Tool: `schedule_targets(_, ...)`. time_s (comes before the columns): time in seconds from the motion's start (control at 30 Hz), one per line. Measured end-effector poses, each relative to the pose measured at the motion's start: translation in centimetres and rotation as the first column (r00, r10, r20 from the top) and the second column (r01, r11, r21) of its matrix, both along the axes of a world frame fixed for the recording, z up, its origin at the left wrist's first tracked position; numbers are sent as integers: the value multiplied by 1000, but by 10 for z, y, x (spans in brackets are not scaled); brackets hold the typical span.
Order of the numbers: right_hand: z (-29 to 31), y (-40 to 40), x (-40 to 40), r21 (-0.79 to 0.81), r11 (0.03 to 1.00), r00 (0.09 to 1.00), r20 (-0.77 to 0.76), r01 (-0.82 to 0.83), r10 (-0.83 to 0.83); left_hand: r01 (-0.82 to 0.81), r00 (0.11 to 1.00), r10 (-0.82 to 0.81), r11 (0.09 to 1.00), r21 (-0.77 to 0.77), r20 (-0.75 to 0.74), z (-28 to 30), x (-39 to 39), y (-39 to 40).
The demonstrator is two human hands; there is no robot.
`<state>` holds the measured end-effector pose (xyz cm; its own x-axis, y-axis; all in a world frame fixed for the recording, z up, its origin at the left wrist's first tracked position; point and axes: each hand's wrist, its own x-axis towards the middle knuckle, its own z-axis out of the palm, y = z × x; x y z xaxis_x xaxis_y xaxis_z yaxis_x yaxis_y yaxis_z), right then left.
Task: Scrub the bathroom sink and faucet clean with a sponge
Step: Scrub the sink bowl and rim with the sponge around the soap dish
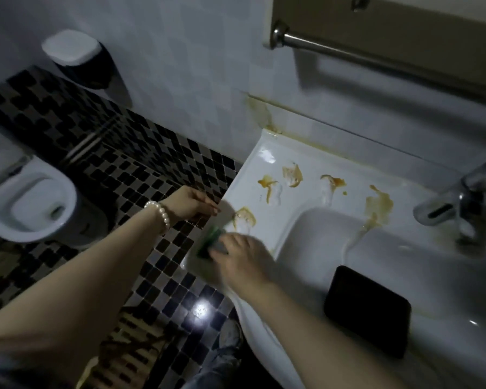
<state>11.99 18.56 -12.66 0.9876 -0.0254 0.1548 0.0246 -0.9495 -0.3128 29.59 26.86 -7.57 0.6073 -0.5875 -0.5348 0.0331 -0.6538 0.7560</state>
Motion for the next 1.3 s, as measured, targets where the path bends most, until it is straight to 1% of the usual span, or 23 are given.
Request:
schedule_targets(0.07, 6, -20, 26, -8, 961, 954, -117, 278, -277, 27, 999, -27, 1000, 8, -24, -3, 15, 0)
schedule_targets(0.13, 8, -25, 24, 2, 860, 847, -176, 511, -503, 21, 998, -22, 1000, -8, -62, -4, 32, 1)
schedule_targets(0.17, 10, -19, 18, -5, 856, 845, -154, 517, -512, 12, 996, -15, 1000, -27, -91, -5, 40, 1)
schedule_targets(0.2, 14, -8, 12, 16, 897, 891, -124, 441, -436, 4, 992, -10, 999, -45, -123, -5, 47, 0)
schedule_targets(0.27, 20, 12, 12, 15, 987, 984, -81, 157, -156, 10, 985, -21, 998, -65, -174, -9, 58, -3)
schedule_targets(0.33, 21, 3, 39, -31, 999, 997, -80, -22, 20, 25, 980, -39, 997, -72, -193, -11, 65, -7)
schedule_targets(0.37, 19, -12, 56, -36, 999, 995, -93, 17, -20, 36, 978, -51, 996, -78, -201, -13, 68, -9)
schedule_targets(0.4, 16, -31, 71, -53, 988, 984, -92, 147, -152, 44, 976, -62, 995, -87, -208, -14, 72, -10)
schedule_targets(0.47, 13, -68, 76, -102, 898, 893, -102, 429, -438, 39, 972, -61, 994, -101, -225, -16, 79, -11)
schedule_targets(0.53, 11, -80, 55, -135, 814, 802, -140, 565, -580, 43, 972, -65, 994, -103, -227, -18, 84, -15)
schedule_targets(0.6, 11, -56, 31, -49, 897, 877, -190, 440, -441, 60, 973, -77, 995, -83, -220, -22, 86, -20)
schedule_targets(0.67, 9, -33, 26, 51, 984, 974, -159, 170, -160, 82, 969, -97, 994, -76, -226, -27, 84, -28)
schedule_targets(0.73, 11, -40, 55, 2, 999, 994, -101, 32, -31, 101, 964, -119, 991, -87, -238, -29, 80, -36)
schedule_targets(0.77, 11, -56, 72, -23, 996, 992, -90, 91, -93, 107, 962, -127, 990, -95, -241, -28, 79, -38)
schedule_targets(0.8, 11, -78, 85, -31, 972, 968, -98, 231, -233, 106, 962, -129, 989, -105, -241, -28, 80, -40)
schedule_targets(0.87, 13, -123, 87, -111, 843, 836, -116, 526, -537, 90, 964, -118, 988, -125, -238, -26, 83, -41)
schedule_targets(0.93, 16, -133, 61, -178, 734, 725, -126, 655, -677, 79, 964, -111, 987, -138, -243, -23, 84, -43)
schedule_targets(1.0, 18, -100, 37, -95, 828, 819, -123, 552, -560, 56, 964, -91, 988, -144, -249, -22, 80, -48)
schedule_targets(1.07, 15, -77, 40, 14, 957, 950, -127, 291, -287, 40, 967, -75, 989, -141, -245, -23, 70, -57)
schedule_targets(1.13, 17, -90, 75, 46, 991, 986, -110, 129, -124, -15, 966, -26, 987, -161, -256, -28, 62, -67)
schedule_targets(1.17, 17, -106, 94, 25, 989, 986, -81, 145, -143, -53, 964, 3, 982, -180, -267, -31, 61, -71)
schedule_targets(1.2, 17, -126, 111, 39, 965, 963, -83, 261, -257, -84, 960, 26, 977, -198, -280, -33, 62, -75)
schedule_targets(1.3, 15, -176, 113, -144, 759, 751, -114, 635, -650, -130, 954, 56, 963, -238, -295, -37, 69, -82)
